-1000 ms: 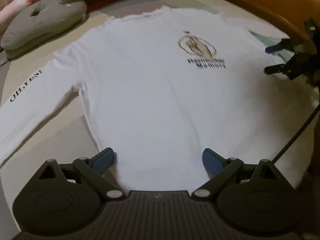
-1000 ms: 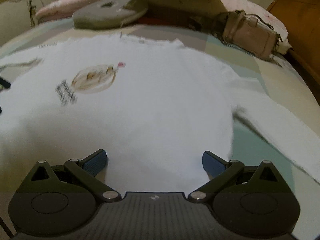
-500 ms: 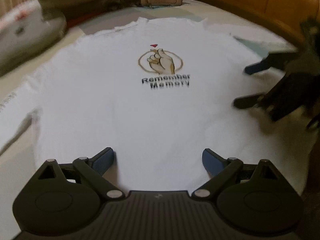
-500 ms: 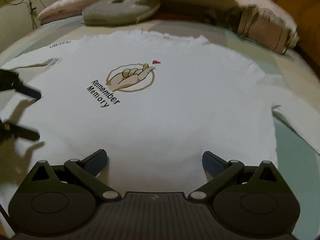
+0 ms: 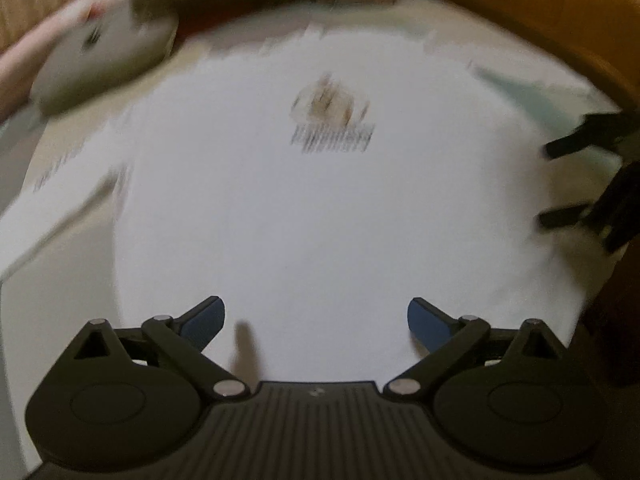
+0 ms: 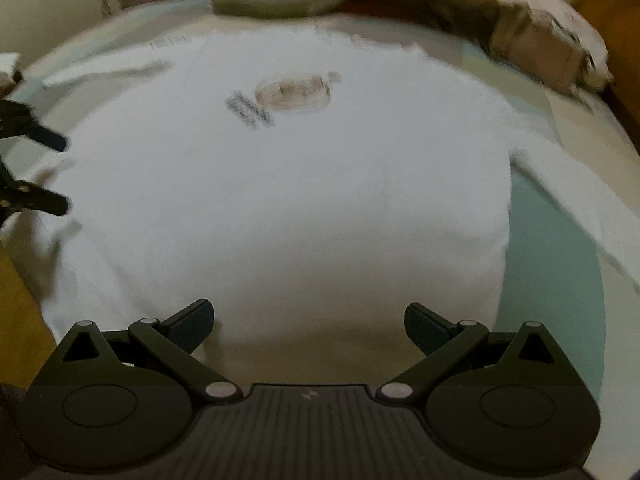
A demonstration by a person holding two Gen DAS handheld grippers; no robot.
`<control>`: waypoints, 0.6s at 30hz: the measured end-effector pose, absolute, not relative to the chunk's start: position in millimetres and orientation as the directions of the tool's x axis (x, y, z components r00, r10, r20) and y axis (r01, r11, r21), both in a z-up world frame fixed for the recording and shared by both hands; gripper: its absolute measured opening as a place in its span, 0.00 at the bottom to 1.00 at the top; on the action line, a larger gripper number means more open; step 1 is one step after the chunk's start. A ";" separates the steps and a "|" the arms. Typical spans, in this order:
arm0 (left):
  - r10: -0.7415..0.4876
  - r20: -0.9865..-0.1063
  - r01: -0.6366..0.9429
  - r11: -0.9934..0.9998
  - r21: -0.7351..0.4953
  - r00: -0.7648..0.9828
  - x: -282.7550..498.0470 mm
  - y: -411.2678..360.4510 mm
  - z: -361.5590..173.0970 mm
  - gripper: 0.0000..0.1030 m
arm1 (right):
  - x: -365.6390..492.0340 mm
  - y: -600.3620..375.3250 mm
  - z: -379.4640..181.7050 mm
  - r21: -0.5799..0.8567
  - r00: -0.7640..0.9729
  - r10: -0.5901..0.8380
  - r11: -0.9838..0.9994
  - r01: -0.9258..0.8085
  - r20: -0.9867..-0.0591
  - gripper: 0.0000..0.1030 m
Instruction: Fold clothes
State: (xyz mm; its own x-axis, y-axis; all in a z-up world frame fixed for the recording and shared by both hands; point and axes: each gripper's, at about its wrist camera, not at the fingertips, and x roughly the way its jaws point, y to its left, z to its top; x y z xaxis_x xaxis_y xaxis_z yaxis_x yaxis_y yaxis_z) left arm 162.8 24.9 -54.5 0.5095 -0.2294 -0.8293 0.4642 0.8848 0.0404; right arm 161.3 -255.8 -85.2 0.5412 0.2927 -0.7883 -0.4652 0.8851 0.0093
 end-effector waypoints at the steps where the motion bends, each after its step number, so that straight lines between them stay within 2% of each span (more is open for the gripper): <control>1: -0.258 -0.817 0.486 0.874 0.031 0.516 168.6 15.3 -53.4 0.95 | 165.5 -253.1 -84.6 0.004 0.556 0.315 0.873 -0.488 -0.769 1.00; 5: -0.327 -0.799 0.589 0.807 0.043 0.505 174.0 -18.2 -68.0 0.95 | 180.4 -244.0 -99.8 -0.011 0.531 0.363 0.818 -0.575 -0.765 1.00; 10: -0.329 -0.831 0.638 0.769 0.040 0.449 137.7 -4.6 -88.4 0.95 | 153.0 -279.3 -110.1 0.030 0.499 0.398 0.803 -0.595 -0.769 1.00; 15: -0.240 -0.894 0.630 0.775 0.059 0.379 122.7 17.9 -81.9 0.97 | 120.5 -307.6 -103.0 0.006 0.440 0.344 0.794 -0.608 -0.829 1.00; 18: -0.229 -0.890 0.619 0.782 0.074 0.395 128.0 18.1 -72.4 0.97 | 120.6 -299.8 -91.5 -0.002 0.412 0.323 0.785 -0.620 -0.852 1.00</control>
State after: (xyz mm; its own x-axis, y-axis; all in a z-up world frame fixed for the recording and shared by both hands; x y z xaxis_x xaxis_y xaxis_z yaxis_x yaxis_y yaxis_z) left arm 128.0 18.1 -72.4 0.3949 -0.2288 -0.8898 0.6189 0.7820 0.0736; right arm 120.6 -299.8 -91.5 0.4123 0.3234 -0.8517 -0.6196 0.7849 -0.0019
